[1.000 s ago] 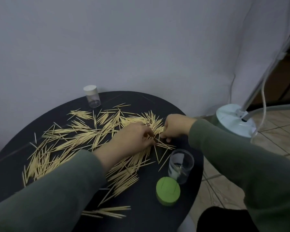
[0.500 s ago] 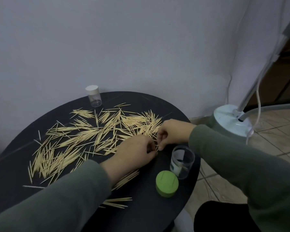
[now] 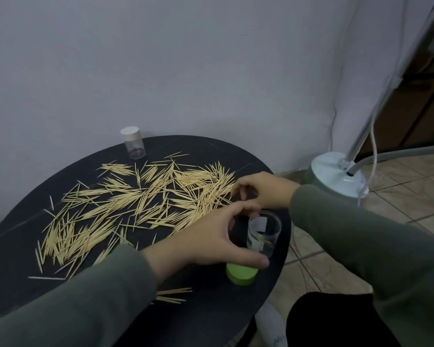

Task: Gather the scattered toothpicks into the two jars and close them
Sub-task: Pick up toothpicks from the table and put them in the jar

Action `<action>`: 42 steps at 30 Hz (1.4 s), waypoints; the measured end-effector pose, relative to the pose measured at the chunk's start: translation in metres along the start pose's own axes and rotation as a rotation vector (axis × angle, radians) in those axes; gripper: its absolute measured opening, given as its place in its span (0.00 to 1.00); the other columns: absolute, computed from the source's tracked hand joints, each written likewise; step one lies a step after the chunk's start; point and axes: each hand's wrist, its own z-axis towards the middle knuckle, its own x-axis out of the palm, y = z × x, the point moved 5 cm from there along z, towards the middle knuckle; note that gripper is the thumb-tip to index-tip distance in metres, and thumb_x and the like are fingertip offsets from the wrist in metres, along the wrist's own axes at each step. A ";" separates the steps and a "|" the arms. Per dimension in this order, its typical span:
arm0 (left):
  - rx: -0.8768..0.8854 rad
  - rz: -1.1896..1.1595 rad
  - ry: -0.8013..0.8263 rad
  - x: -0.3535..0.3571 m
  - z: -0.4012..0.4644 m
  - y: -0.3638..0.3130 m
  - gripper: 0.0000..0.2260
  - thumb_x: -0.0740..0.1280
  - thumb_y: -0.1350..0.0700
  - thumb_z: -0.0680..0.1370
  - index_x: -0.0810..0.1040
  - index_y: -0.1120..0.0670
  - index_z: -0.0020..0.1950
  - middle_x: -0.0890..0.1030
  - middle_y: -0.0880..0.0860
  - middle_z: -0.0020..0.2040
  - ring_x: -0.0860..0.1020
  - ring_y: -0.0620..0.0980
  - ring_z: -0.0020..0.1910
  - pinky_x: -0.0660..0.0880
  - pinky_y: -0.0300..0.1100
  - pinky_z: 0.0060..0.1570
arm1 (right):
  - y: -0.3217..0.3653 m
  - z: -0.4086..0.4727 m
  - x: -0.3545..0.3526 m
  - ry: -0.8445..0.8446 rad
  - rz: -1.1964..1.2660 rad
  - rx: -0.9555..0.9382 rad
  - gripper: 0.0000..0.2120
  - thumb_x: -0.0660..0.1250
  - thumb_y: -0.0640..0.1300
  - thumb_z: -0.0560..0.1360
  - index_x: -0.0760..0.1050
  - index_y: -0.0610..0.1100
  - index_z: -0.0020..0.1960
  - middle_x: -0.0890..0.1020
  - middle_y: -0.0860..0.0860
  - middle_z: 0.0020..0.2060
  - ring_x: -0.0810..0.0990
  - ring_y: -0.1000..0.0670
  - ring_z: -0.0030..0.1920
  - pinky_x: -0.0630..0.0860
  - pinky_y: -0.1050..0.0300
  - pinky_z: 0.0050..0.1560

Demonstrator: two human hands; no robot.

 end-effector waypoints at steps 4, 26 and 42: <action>0.031 -0.009 -0.140 0.011 0.008 0.006 0.30 0.79 0.45 0.65 0.73 0.42 0.64 0.77 0.39 0.60 0.75 0.36 0.59 0.73 0.42 0.62 | 0.002 0.004 0.007 -0.074 -0.038 -0.026 0.11 0.68 0.49 0.75 0.80 0.56 0.57 0.80 0.60 0.45 0.75 0.59 0.43 0.68 0.61 0.51; -0.422 0.680 -0.347 -0.045 0.005 0.043 0.28 0.70 0.34 0.68 0.73 0.46 0.63 0.74 0.46 0.59 0.75 0.46 0.57 0.75 0.45 0.56 | 0.002 0.025 0.006 -0.151 -0.219 -0.128 0.20 0.68 0.57 0.74 0.74 0.57 0.66 0.73 0.57 0.64 0.68 0.54 0.63 0.63 0.51 0.64; -0.465 0.867 -0.452 -0.049 0.016 0.042 0.14 0.64 0.48 0.78 0.76 0.49 0.61 0.80 0.50 0.55 0.78 0.51 0.56 0.73 0.43 0.49 | 0.017 0.036 0.011 -0.171 -0.412 -0.120 0.14 0.61 0.56 0.79 0.78 0.57 0.62 0.78 0.59 0.60 0.70 0.54 0.59 0.58 0.52 0.58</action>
